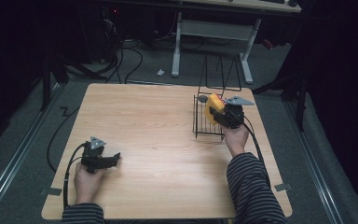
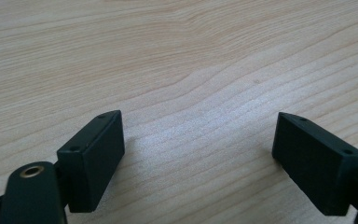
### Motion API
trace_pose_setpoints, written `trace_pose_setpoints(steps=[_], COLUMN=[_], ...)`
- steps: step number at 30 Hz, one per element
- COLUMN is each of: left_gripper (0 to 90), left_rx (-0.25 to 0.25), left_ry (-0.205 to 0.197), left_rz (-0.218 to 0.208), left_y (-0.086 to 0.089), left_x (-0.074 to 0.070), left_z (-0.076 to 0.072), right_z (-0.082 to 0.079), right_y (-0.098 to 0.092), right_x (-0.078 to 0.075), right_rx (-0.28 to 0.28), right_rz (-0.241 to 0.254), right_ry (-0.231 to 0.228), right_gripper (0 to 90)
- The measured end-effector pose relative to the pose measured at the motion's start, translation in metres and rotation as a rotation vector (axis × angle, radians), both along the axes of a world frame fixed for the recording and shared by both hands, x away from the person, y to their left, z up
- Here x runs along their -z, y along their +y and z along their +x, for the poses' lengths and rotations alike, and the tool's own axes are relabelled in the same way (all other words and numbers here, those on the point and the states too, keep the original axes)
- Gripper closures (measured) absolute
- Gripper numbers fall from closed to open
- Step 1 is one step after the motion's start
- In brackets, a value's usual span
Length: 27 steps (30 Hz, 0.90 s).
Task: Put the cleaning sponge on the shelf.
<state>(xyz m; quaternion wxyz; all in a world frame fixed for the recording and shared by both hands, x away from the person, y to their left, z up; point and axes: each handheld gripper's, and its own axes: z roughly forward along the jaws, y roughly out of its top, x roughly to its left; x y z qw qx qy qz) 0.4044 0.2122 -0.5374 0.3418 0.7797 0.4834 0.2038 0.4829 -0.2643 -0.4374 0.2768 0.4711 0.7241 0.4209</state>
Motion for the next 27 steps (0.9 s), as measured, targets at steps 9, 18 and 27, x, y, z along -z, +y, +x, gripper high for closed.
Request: trace_pose_setpoints(steps=[9, 18, 27], left_gripper=[17.2, 17.2, 17.2], left_rx=[0.000, 0.000, 0.000], left_ry=[0.000, 0.000, 0.000], left_rz=[0.000, 0.000, 0.001], left_y=[0.000, 0.000, 0.000], left_x=[0.000, 0.000, 0.000], left_z=[0.000, 0.000, 0.000], right_z=[0.018, 0.025, 0.029], right_y=[0.004, 0.008, 0.009], right_x=[0.016, 0.023, 0.028], right_rx=[0.038, 0.050, 0.060], right_rz=[-0.022, -0.037, -0.033], right_ry=[0.050, 0.062, 0.071], right_gripper=[60.7, 60.7, 60.2])
